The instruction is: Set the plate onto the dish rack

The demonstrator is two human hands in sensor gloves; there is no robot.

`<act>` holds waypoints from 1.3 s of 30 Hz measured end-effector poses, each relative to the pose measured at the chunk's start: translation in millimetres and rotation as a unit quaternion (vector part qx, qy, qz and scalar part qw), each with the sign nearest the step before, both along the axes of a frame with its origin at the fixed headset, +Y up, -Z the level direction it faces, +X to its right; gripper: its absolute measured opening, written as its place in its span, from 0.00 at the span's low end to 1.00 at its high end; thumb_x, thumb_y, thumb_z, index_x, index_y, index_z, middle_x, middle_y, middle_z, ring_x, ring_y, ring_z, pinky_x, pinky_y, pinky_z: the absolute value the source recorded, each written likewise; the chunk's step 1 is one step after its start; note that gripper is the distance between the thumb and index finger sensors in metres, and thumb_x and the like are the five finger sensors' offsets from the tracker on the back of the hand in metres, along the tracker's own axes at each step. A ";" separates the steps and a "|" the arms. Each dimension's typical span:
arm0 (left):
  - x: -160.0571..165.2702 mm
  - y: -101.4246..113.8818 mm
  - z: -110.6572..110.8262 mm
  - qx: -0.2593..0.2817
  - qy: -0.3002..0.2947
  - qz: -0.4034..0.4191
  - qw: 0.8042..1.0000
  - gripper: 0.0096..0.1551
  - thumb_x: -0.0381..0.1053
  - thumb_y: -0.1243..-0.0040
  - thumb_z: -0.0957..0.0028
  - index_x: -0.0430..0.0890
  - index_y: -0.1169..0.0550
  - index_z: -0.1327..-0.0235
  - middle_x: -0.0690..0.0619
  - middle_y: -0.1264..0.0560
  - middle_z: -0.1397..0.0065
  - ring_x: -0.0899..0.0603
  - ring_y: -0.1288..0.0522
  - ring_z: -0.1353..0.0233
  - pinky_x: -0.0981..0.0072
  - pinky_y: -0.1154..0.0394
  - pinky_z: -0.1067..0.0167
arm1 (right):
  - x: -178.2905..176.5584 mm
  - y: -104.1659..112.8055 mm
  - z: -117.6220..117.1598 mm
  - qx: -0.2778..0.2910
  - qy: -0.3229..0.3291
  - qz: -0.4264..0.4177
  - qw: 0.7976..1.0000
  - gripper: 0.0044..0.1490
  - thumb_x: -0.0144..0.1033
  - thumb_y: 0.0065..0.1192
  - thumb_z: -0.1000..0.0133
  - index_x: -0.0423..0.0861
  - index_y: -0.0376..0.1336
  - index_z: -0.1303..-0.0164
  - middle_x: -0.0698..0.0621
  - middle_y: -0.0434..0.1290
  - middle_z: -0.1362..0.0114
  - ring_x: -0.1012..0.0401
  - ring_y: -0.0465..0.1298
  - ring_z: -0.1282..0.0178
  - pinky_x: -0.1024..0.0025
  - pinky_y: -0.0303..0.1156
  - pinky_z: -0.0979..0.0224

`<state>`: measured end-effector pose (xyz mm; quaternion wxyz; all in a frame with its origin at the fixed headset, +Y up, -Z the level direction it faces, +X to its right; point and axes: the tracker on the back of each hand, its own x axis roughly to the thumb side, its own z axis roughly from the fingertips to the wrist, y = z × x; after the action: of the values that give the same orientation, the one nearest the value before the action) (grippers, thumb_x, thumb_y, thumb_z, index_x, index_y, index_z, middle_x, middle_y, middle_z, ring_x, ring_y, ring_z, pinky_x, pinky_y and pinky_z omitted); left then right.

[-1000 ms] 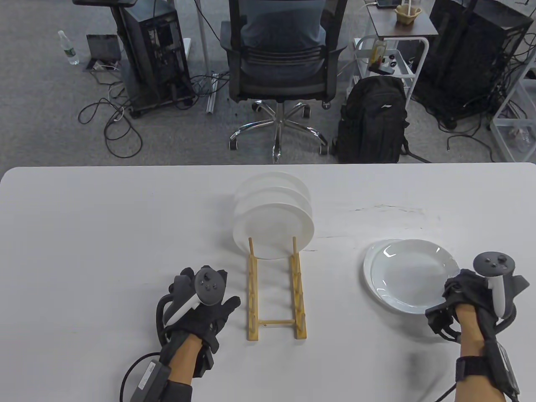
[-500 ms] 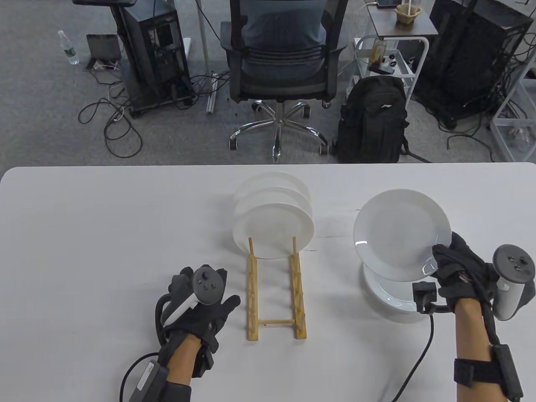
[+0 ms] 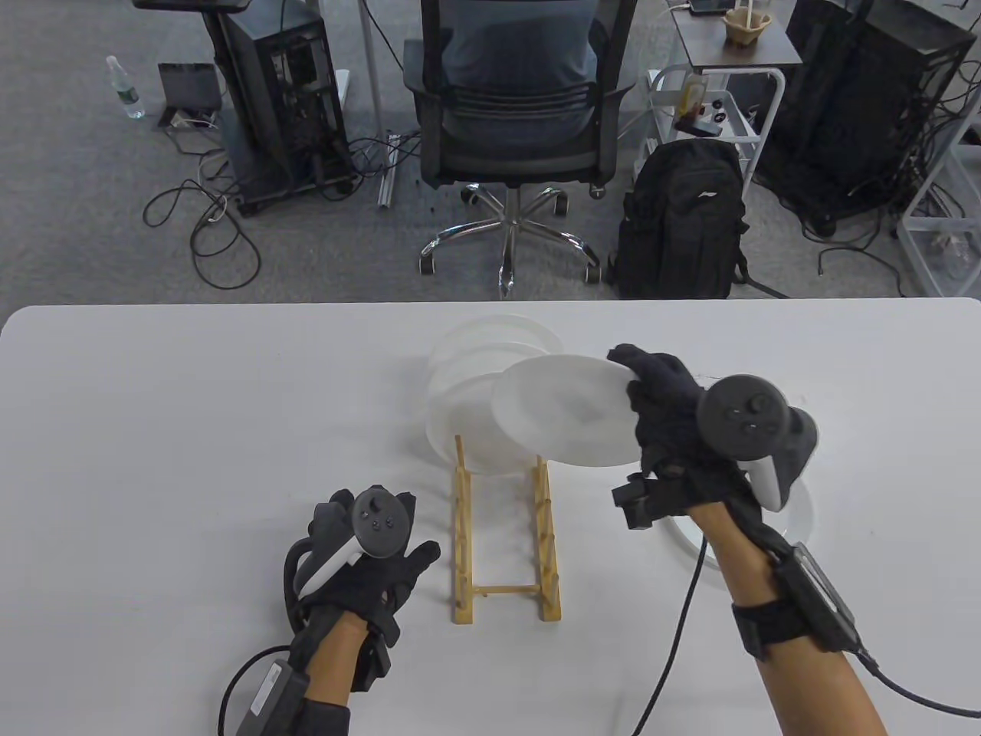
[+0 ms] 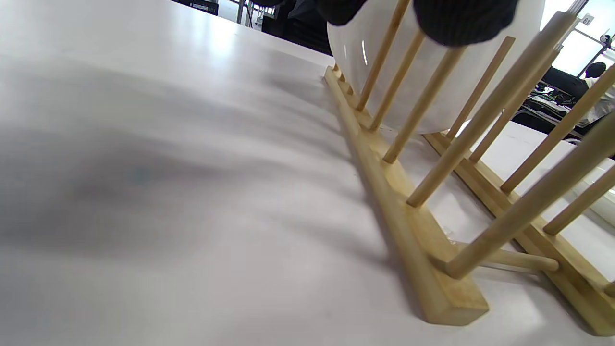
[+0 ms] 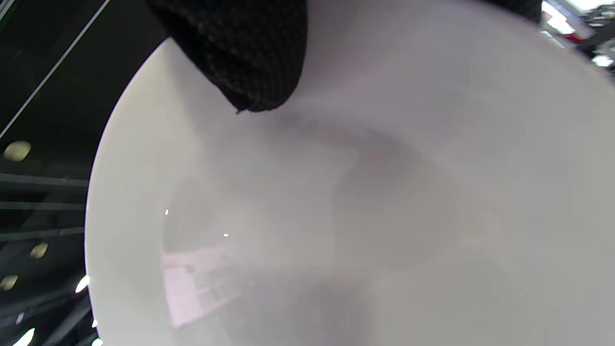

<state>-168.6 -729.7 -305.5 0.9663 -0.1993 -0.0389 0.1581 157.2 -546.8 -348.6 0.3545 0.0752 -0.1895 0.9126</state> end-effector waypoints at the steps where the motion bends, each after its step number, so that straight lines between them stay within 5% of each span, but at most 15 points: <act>1: -0.2 0.4 -0.1 0.000 0.000 0.003 1.000 0.48 0.65 0.52 0.43 0.48 0.51 0.14 0.39 0.60 0.12 0.20 0.71 0.21 0.20 0.66 0.32 | -14.2 -2.4 -2.5 0.004 0.010 0.018 1.000 0.28 0.25 0.62 0.48 0.48 0.70 0.36 0.46 0.74 0.33 0.41 0.81 0.40 0.42 0.77 0.40; 11: -0.2 1.1 0.1 -0.003 -0.001 0.007 1.000 0.48 0.66 0.52 0.43 0.48 0.51 0.14 0.39 0.60 0.12 0.20 0.71 0.21 0.20 0.66 0.32 | -102.2 -47.6 -16.0 0.039 0.070 0.177 0.981 0.27 0.25 0.63 0.48 0.50 0.71 0.37 0.49 0.74 0.32 0.44 0.79 0.35 0.43 0.75 0.33; 20: 1.4 -0.4 -0.5 -0.011 -0.005 0.014 1.000 0.48 0.66 0.52 0.43 0.48 0.51 0.14 0.39 0.60 0.12 0.20 0.71 0.21 0.20 0.66 0.32 | -117.8 -85.6 -35.0 -0.009 0.093 0.212 0.973 0.28 0.25 0.63 0.49 0.49 0.70 0.37 0.50 0.74 0.31 0.45 0.78 0.33 0.45 0.74 0.31; 26: 1.3 0.8 -0.3 -0.009 -0.004 0.016 1.000 0.48 0.66 0.52 0.42 0.48 0.51 0.14 0.39 0.60 0.12 0.20 0.71 0.21 0.20 0.66 0.32 | -88.5 -66.2 -25.6 -0.014 0.093 0.181 0.979 0.34 0.31 0.64 0.48 0.48 0.63 0.28 0.47 0.67 0.22 0.41 0.70 0.24 0.40 0.66 0.26; 30: 1.8 0.1 -0.1 -0.011 -0.003 0.010 1.000 0.48 0.66 0.52 0.43 0.48 0.51 0.14 0.39 0.60 0.12 0.20 0.71 0.21 0.20 0.66 0.32 | -32.5 -55.5 -7.6 -0.034 0.048 0.184 0.981 0.39 0.37 0.66 0.48 0.47 0.59 0.24 0.45 0.61 0.18 0.38 0.64 0.21 0.37 0.60 0.23; 35: 1.7 0.9 0.3 -0.012 -0.001 0.008 1.000 0.48 0.65 0.52 0.43 0.48 0.51 0.14 0.39 0.60 0.12 0.20 0.71 0.21 0.20 0.66 0.32 | 39.3 -78.7 16.8 -0.129 0.031 0.188 0.973 0.45 0.50 0.64 0.48 0.44 0.57 0.22 0.41 0.55 0.15 0.33 0.56 0.19 0.31 0.52 0.22; 39: 1.2 0.8 0.5 -0.011 0.001 0.004 1.000 0.48 0.66 0.52 0.43 0.48 0.51 0.14 0.39 0.60 0.12 0.20 0.70 0.21 0.20 0.66 0.32 | 86.5 -103.9 31.5 -0.164 -0.034 0.180 0.969 0.46 0.51 0.64 0.48 0.44 0.56 0.21 0.40 0.53 0.15 0.33 0.53 0.17 0.30 0.49 0.21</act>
<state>-167.4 -729.0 -305.0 0.9635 -0.2096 -0.0372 0.1624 243.7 -650.7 -317.1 0.1855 0.0179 -0.0323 0.9820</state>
